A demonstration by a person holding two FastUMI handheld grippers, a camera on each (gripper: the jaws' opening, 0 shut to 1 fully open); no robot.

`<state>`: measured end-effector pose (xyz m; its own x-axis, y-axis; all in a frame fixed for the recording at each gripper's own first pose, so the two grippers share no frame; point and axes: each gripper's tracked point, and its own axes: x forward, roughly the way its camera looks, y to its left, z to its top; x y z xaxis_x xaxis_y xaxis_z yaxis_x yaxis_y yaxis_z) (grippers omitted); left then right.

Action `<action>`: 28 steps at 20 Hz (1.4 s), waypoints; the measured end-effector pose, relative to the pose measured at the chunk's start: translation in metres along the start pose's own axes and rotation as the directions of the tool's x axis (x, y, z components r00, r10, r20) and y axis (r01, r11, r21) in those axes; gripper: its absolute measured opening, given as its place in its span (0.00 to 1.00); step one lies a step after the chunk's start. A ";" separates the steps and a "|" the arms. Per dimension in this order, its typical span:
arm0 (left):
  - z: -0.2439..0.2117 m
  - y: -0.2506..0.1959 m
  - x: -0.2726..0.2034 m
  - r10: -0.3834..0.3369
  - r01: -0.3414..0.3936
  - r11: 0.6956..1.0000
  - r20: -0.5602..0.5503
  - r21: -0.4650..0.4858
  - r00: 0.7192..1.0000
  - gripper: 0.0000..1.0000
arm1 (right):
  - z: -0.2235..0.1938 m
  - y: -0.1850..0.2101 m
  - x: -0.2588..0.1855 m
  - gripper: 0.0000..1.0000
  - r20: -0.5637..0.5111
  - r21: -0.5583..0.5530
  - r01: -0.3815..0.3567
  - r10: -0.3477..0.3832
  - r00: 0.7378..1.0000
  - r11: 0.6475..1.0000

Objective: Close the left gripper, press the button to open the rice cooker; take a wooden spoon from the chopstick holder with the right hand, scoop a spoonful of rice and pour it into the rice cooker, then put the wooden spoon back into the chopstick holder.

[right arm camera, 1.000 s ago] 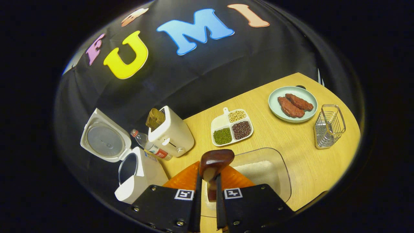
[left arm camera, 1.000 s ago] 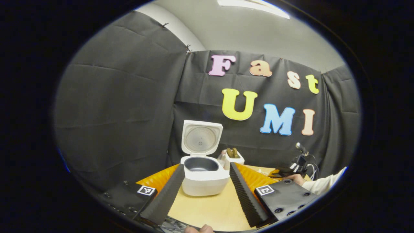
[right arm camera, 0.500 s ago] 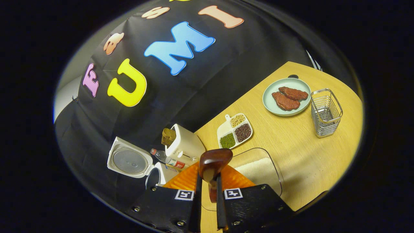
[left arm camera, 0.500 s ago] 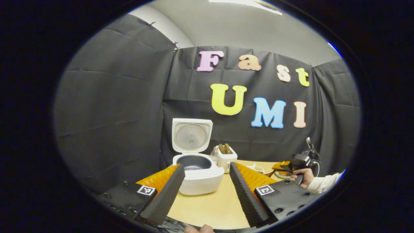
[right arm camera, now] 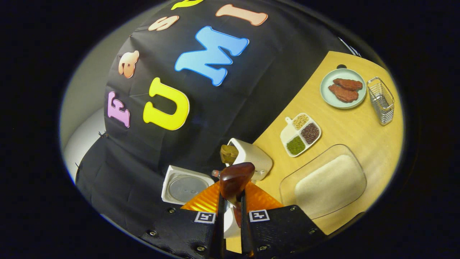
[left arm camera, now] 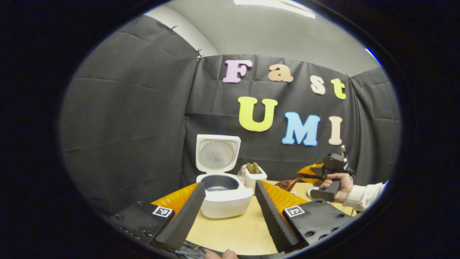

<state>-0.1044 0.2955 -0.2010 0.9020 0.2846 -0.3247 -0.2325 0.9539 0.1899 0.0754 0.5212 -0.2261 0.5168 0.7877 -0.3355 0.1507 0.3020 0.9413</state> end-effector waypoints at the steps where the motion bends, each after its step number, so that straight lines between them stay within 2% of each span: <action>1: 0.002 0.006 -0.002 0.008 -0.007 1.000 0.005 -0.007 1.000 0.94 | -0.006 0.018 0.010 0.19 -0.015 -0.007 -0.024 0.024 1.000 1.000; 5: 0.010 0.031 -0.008 0.042 -0.040 0.998 0.031 -0.054 0.999 0.94 | -0.039 0.077 0.053 0.19 -0.060 -0.091 -0.082 0.076 0.995 0.992; 8: 0.006 0.043 -0.006 0.067 -0.064 0.995 0.035 -0.076 0.997 0.94 | -0.078 0.103 0.099 0.19 -0.119 -0.166 -0.097 0.077 0.990 0.981; 10: 0.004 0.049 -0.007 0.078 -0.074 0.993 0.034 -0.087 0.996 0.94 | -0.105 0.106 0.133 0.19 -0.150 -0.290 -0.082 0.039 0.988 0.954; 12: 0.002 0.056 -0.008 0.083 -0.080 0.992 0.030 -0.103 0.996 0.94 | -0.132 0.101 0.160 0.19 -0.169 -0.411 -0.054 -0.017 0.986 0.910; 16: -0.003 0.075 -0.014 0.119 -0.115 0.986 0.029 -0.122 0.992 1.00 | -0.165 0.104 0.195 0.19 -0.176 -0.514 -0.044 -0.055 0.983 0.856; 17: -0.004 0.079 -0.016 0.126 -0.122 0.984 0.026 -0.129 0.992 1.00 | -0.171 0.100 0.202 0.19 -0.175 -0.554 -0.039 -0.070 0.982 0.832; 18: -0.006 0.083 -0.017 0.131 -0.127 0.983 0.025 -0.130 0.991 0.94 | -0.176 0.096 0.208 0.19 -0.179 -0.595 -0.036 -0.089 0.980 0.803; 19: -0.007 0.086 -0.018 0.136 -0.131 0.983 0.026 -0.125 0.990 0.94 | -0.181 0.092 0.213 0.19 -0.183 -0.629 -0.036 -0.103 0.978 0.777; 22: -0.010 0.095 -0.018 0.142 -0.139 0.984 0.021 -0.115 0.990 0.96 | -0.197 0.088 0.216 0.19 -0.202 -0.680 -0.048 -0.123 0.972 0.732; 23: -0.013 0.096 -0.018 0.142 -0.139 0.983 0.017 -0.122 0.990 0.94 | -0.199 0.086 0.217 0.19 -0.200 -0.702 -0.049 -0.130 0.971 0.710; 26: -0.017 0.101 -0.013 0.147 -0.145 0.980 0.005 -0.139 0.989 1.00 | -0.215 0.082 0.216 0.19 -0.188 -0.795 -0.067 -0.140 0.972 0.602; 28: -0.018 0.101 -0.014 0.145 -0.143 0.980 0.000 -0.139 0.989 1.00 | -0.224 0.080 0.216 0.19 -0.185 -0.843 -0.083 -0.141 0.973 0.531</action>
<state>-0.1471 0.3897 -0.1938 0.8590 0.4196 -0.2935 -0.4076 0.9072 0.1040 0.0099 0.8356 -0.2320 0.3257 0.8226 -0.4662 -0.6738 0.5478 0.4959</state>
